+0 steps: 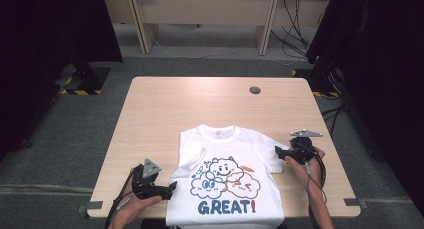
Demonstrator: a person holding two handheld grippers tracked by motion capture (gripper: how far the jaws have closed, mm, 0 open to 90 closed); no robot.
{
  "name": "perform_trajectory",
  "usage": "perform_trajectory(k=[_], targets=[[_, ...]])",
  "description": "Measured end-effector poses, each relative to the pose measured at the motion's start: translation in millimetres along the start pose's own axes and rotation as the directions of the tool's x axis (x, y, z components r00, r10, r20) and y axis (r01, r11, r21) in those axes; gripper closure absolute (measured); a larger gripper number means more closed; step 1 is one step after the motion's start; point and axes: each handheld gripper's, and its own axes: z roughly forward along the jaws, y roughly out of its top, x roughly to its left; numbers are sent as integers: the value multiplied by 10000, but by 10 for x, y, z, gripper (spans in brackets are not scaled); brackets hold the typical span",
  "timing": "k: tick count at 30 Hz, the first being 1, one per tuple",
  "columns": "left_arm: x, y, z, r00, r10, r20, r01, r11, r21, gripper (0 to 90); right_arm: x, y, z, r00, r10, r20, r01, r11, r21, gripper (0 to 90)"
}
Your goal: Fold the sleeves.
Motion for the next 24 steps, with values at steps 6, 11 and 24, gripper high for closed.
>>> perform_trajectory(k=[6,11,24], targets=[[0,0,0,10000,2,0,-2,10000,2,23,-14,-22,14,10000,58,-56,-58,9999,130,311],[0,0,0,10000,0,0,0,10000,0,23,1,-31,11,9991,-402,-114,404,9990,184,363],[0,0,0,10000,-1,1,1,10000,1,23,-22,-44,-28,9961,-666,-585,642,9970,-425,740]])
